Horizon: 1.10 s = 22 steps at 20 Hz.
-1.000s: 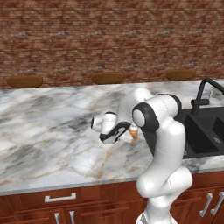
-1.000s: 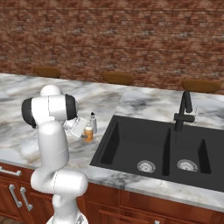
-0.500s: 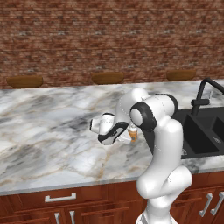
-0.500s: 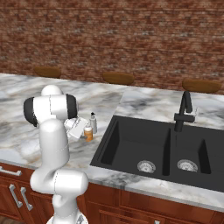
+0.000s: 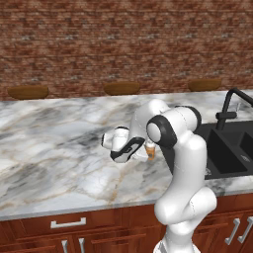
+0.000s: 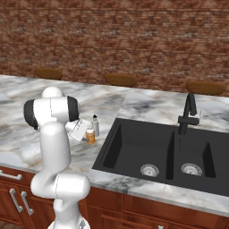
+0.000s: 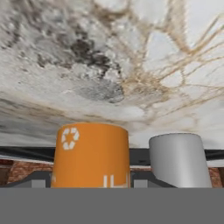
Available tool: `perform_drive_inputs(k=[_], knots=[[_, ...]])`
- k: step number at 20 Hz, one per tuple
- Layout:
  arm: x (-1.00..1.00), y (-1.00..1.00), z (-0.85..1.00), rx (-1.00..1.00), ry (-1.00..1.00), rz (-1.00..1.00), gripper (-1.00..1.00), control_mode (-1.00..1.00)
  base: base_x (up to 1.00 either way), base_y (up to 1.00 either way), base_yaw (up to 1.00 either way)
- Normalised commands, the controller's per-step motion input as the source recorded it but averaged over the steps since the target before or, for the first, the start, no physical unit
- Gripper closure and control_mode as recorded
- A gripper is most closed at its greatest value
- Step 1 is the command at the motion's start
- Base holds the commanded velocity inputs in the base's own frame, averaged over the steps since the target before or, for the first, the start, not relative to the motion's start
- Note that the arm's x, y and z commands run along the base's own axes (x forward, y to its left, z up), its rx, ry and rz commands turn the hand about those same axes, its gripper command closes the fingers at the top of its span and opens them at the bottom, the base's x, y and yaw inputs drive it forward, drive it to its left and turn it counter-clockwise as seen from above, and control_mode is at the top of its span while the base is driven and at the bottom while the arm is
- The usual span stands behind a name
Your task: Locate and retrieve the soap dispenser and soap dispenser from the cabinet. Place them next to the sink.
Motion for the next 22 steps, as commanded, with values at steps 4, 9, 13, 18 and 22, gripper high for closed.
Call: perform_drive_inputs(k=[4, 9, 13, 18, 22], knots=[[0.08, 0.00, -0.14, 0.01, -0.02, 0.00, -1.00, -1.00, 0.00, 0.00, 0.00], [0.04, 0.00, -0.12, 0.00, 0.00, -0.01, -1.00, -1.00, 0.00, 0.00, 0.00], [0.03, 0.00, -0.06, 0.00, 0.00, -0.01, -1.00, -1.00, 0.00, 0.00, 0.00], [-0.02, 0.00, -0.04, 0.00, 0.00, -0.02, -1.00, -1.00, 0.00, 0.00, 0.00], [-0.16, 0.08, -0.10, 0.00, 0.01, -0.02, -1.00, -1.00, 0.00, 0.00, 0.00]])
